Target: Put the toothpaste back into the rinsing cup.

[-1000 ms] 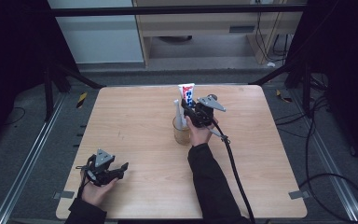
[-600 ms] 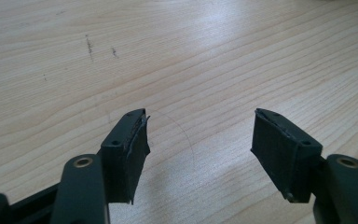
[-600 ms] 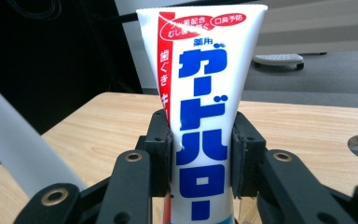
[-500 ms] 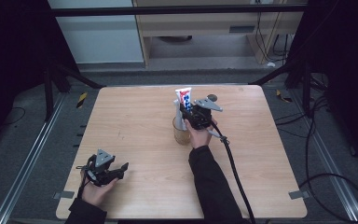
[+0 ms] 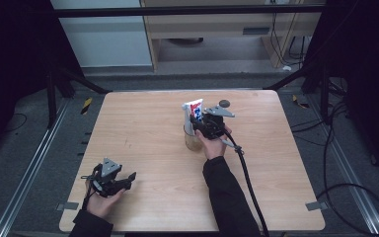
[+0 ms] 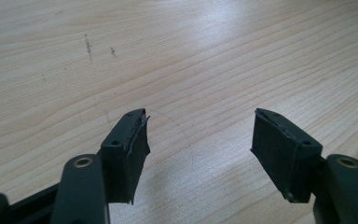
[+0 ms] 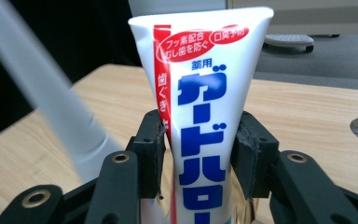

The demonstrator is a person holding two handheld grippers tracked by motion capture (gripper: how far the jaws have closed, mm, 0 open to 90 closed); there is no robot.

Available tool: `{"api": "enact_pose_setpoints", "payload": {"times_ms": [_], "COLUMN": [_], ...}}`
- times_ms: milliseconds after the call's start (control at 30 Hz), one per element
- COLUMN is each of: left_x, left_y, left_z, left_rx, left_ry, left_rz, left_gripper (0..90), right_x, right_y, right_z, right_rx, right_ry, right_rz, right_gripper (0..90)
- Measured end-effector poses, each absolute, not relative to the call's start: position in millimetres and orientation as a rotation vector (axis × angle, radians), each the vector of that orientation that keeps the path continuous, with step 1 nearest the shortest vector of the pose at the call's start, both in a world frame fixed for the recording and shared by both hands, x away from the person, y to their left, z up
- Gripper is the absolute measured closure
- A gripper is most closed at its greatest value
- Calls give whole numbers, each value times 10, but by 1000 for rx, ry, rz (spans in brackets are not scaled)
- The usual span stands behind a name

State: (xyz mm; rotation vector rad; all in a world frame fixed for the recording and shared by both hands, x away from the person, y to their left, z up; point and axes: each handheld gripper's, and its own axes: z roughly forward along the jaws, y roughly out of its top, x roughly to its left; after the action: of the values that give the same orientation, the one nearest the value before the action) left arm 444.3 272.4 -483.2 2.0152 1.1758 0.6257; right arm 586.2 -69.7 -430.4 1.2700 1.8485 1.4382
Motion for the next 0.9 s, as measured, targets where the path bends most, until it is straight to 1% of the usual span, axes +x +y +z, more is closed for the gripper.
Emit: {"api": "enact_pose_setpoints", "payload": {"times_ms": [200, 433, 467, 500, 533, 733, 833, 900], "left_x": [4447, 4441, 4441, 4441, 4441, 4441, 4444, 4443], "left_y": [2724, 2720, 2719, 2719, 2719, 2716, 2718, 2716], "left_z": [-4839, -4834, -4832, -4832, -4834, -4834, -4838, -4837], "left_rx": [2017, 2018, 2018, 2018, 2018, 2019, 2020, 2020], "left_ry": [1177, 1175, 1175, 1174, 1174, 1174, 1176, 1177], "left_rz": [624, 625, 625, 625, 625, 626, 624, 625], "left_gripper": [351, 351, 351, 351, 351, 351, 351, 351], "right_x": [5864, 5818, 5808, 5799, 5792, 5751, 5656, 5613], "right_y": [-744, -703, -698, -698, -701, -750, -837, -892], "right_z": [-4368, -4374, -4372, -4368, -4361, -4339, -4291, -4276], "right_rx": [1284, 1231, 1227, 1219, 1214, 1210, 1215, 1225], "right_ry": [1882, 1911, 1911, 1908, 1900, 1905, 1868, 1884], "right_rz": [1409, 1348, 1339, 1327, 1318, 1317, 1353, 1369], "right_gripper": [563, 507, 489, 449, 437, 410, 322, 236]}}
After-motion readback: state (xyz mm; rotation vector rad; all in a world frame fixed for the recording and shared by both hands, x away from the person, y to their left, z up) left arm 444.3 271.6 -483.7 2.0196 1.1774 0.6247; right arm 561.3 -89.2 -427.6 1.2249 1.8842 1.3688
